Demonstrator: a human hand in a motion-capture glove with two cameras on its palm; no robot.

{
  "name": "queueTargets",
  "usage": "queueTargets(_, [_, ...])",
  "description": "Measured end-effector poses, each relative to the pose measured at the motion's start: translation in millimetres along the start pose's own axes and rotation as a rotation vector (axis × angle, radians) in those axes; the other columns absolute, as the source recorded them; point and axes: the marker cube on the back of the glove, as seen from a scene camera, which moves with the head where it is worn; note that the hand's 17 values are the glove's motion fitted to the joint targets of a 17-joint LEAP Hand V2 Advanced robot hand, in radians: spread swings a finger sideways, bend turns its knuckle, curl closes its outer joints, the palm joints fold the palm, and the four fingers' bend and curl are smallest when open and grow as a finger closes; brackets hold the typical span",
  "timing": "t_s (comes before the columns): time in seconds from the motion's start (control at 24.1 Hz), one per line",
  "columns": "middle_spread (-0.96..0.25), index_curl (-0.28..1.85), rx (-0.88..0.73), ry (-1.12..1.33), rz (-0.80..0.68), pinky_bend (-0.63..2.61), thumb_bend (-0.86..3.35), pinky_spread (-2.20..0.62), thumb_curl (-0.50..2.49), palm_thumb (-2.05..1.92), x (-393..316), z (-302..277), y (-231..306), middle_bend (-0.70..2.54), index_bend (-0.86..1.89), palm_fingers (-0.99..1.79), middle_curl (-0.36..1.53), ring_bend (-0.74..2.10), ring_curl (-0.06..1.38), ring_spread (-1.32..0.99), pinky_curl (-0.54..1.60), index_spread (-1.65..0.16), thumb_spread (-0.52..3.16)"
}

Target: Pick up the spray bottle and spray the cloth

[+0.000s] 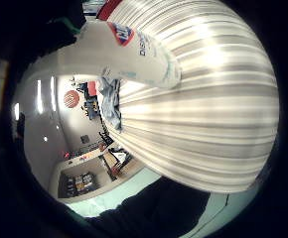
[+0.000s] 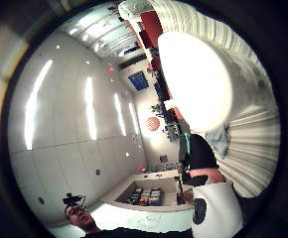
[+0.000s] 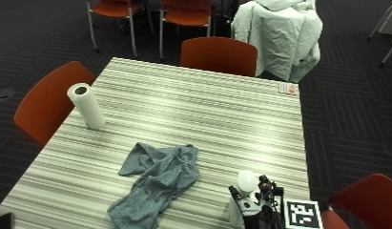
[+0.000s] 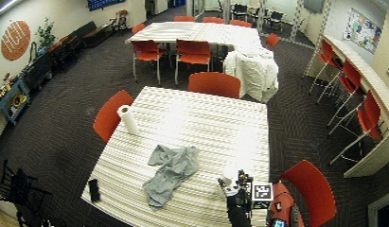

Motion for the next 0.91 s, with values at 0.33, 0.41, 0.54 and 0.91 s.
queueTargets(0.33, [0.00, 0.24, 0.029, 0.027, 0.009, 0.70, -0.02, 0.15, 0.49, 0.84, 14, -3, -12, 0.18, 0.15, 0.15, 0.29, 0.48, 0.34, 0.11, 0.38, -0.37, 0.98])
queueTargets(0.41, [0.00, 0.24, 0.028, 0.034, -0.004, 0.69, -0.02, 0.15, 0.49, 0.85, 10, -3, -15, 0.18, 0.15, 0.15, 0.30, 0.48, 0.34, 0.11, 0.38, -0.37, 0.98])
queueTargets(0.54, [-0.01, 0.25, 0.028, 0.035, -0.024, 0.66, -0.02, 0.15, 0.49, 0.85, 2, -3, -16, 0.18, 0.16, 0.16, 0.30, 0.47, 0.34, 0.11, 0.37, -0.37, 0.97])
queueTargets(0.91, [-0.04, 0.28, 0.050, -0.012, -0.078, 0.57, -0.01, 0.16, 0.51, 0.90, 3, -4, -17, 0.20, 0.19, 0.23, 0.32, 0.46, 0.34, 0.09, 0.35, -0.37, 0.97])
